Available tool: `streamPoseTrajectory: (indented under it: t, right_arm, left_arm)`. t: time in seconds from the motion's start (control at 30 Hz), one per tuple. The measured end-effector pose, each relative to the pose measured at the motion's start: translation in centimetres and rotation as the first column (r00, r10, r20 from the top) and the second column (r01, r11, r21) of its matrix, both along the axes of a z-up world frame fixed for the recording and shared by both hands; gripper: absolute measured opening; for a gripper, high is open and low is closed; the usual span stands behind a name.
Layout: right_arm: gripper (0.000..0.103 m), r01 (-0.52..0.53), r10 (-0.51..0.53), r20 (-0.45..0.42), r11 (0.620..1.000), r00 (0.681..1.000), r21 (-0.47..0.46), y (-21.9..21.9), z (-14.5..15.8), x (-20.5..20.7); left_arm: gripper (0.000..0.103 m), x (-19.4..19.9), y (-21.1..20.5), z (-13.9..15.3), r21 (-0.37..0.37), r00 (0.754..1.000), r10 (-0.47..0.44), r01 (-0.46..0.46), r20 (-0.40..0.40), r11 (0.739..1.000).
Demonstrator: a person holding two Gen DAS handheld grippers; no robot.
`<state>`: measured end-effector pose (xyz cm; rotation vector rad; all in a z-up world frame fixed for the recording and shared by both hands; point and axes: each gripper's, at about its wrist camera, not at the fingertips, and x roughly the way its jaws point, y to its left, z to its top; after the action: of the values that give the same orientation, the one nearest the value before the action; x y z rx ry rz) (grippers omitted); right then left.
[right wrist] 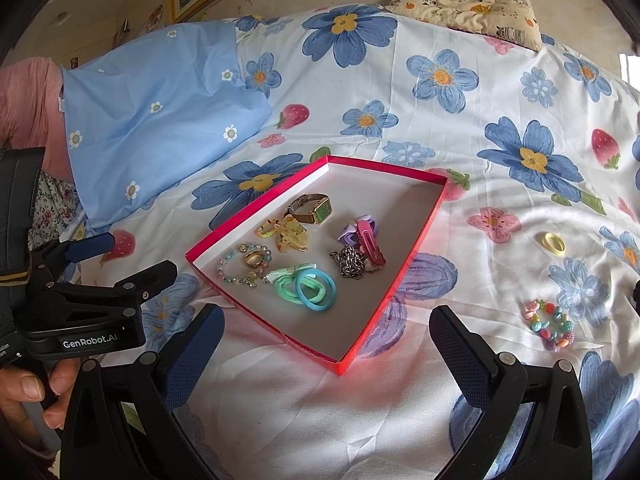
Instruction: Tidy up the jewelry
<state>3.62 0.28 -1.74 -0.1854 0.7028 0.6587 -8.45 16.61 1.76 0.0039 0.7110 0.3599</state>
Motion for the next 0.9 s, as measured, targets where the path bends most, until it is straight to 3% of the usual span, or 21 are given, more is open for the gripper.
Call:
streamPoseTrajectory:
  t: [0.9]
  right_arm:
    - [0.103,-0.008,0.008,-0.008,1.000,1.000,-0.004,0.32,0.09,-0.04]
  left_arm:
    - [0.102,0.31,-0.35,-0.25,0.020,1.000,-0.005,0.006,-0.004,1.000]
